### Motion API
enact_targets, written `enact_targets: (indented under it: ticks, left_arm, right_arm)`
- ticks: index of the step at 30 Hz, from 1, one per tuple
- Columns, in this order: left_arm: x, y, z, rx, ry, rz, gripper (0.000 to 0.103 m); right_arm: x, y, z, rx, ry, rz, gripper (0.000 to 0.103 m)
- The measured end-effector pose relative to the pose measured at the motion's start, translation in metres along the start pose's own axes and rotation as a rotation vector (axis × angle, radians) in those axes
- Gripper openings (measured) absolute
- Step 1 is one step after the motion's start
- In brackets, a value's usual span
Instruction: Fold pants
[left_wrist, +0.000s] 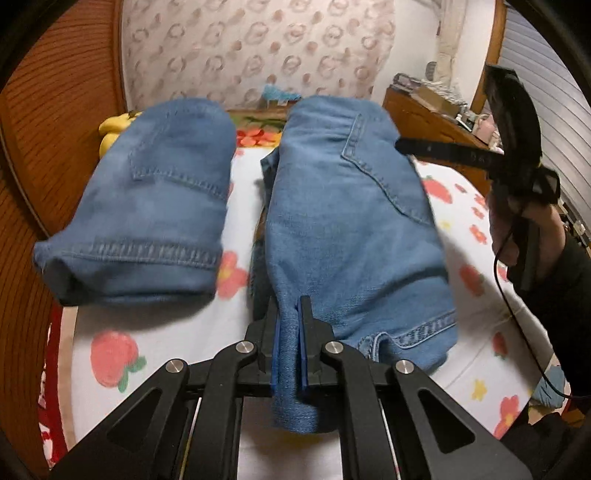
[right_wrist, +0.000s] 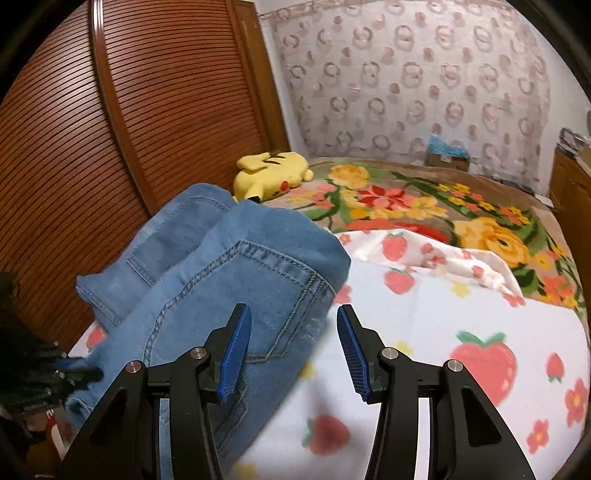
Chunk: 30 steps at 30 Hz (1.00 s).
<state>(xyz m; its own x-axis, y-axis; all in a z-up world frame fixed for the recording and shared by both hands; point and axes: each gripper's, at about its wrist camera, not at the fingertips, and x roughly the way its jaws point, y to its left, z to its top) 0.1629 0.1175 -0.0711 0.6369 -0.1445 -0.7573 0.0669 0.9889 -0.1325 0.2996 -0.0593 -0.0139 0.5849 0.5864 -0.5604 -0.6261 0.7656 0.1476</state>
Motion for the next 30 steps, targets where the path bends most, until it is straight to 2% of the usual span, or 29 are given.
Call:
enact_targets:
  ticks: [8, 10, 15, 18, 20, 22, 30]
  left_arm:
    - [0.009, -0.001, -0.004, 0.005, 0.013, -0.004, 0.009]
    - [0.008, -0.004, -0.004, 0.008, 0.014, -0.003, 0.009]
    - [0.008, 0.002, -0.003, 0.009, 0.016, -0.002, 0.009]
    - [0.008, 0.0, -0.004, 0.035, 0.027, 0.04, 0.02]
    - [0.003, 0.001, -0.004, 0.038, 0.022, 0.061, 0.039]
    - [-0.002, 0.008, -0.001, 0.016, 0.008, 0.052, 0.048]
    - [-0.005, 0.018, 0.019, -0.007, -0.03, 0.044, 0.051]
  right_arm:
    - [0.039, -0.016, -0.001, -0.043, 0.086, -0.02, 0.054]
    - [0.047, -0.025, -0.006, -0.04, 0.105, -0.027, 0.057]
    - [0.052, -0.053, -0.004, 0.04, 0.134, 0.026, 0.069]
    - [0.05, -0.062, -0.002, 0.062, 0.136, 0.033, 0.071]
    - [0.049, -0.067, -0.001, 0.074, 0.142, 0.033, 0.071]
    - [0.047, -0.067, 0.0, 0.083, 0.148, 0.029, 0.071]
    - [0.053, -0.06, 0.0, 0.162, 0.175, 0.09, 0.075]
